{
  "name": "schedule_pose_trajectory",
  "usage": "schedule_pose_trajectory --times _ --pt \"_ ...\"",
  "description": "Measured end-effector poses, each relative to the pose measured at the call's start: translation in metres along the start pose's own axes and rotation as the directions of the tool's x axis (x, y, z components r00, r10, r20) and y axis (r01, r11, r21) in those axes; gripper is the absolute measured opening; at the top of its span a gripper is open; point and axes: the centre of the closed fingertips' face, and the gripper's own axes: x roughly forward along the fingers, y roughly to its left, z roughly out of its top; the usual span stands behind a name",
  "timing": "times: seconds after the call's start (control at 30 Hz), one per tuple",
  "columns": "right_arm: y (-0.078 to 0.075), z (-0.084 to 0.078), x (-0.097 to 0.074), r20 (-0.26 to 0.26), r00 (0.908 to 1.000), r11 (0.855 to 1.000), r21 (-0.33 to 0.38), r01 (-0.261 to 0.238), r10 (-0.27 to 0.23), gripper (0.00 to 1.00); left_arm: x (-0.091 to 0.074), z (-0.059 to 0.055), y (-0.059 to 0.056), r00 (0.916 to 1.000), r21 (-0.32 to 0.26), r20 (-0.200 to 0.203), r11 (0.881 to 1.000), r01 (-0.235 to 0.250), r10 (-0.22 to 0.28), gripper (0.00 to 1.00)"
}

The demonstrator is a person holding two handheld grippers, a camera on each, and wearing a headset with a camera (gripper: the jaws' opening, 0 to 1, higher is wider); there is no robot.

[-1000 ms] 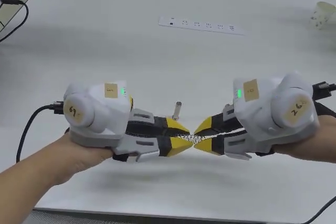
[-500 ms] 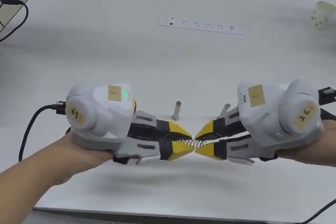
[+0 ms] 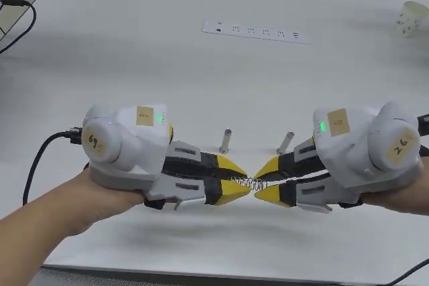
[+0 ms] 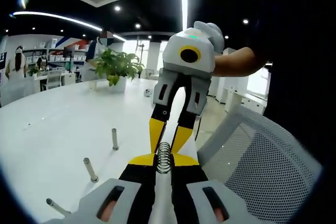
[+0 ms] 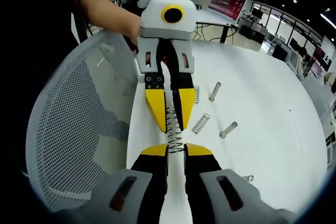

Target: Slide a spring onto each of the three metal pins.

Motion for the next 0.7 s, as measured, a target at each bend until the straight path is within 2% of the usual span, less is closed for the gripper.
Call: schedule_pose_trajectory --times 0.2,0.57,0.7 --pt "-0.001 0.004 -0.003 0.018 0.9998 1.0 0.015 0.0 0.0 0.08 -0.001 0.001 0.001 1.0 -0.003 0.005 1.0 0.002 -0.002 0.02" --pt "-0.002 0.018 -0.011 0.056 0.9983 1.0 -0.028 -0.014 0.016 0.08 -0.005 -0.002 0.001 1.0 -0.012 0.001 1.0 0.003 -0.003 0.02" --pt "-0.003 0.033 -0.015 0.119 0.9925 1.0 -0.014 -0.027 0.028 0.08 -0.008 -0.004 0.004 0.9999 -0.005 -0.007 1.0 -0.01 0.01 0.02"
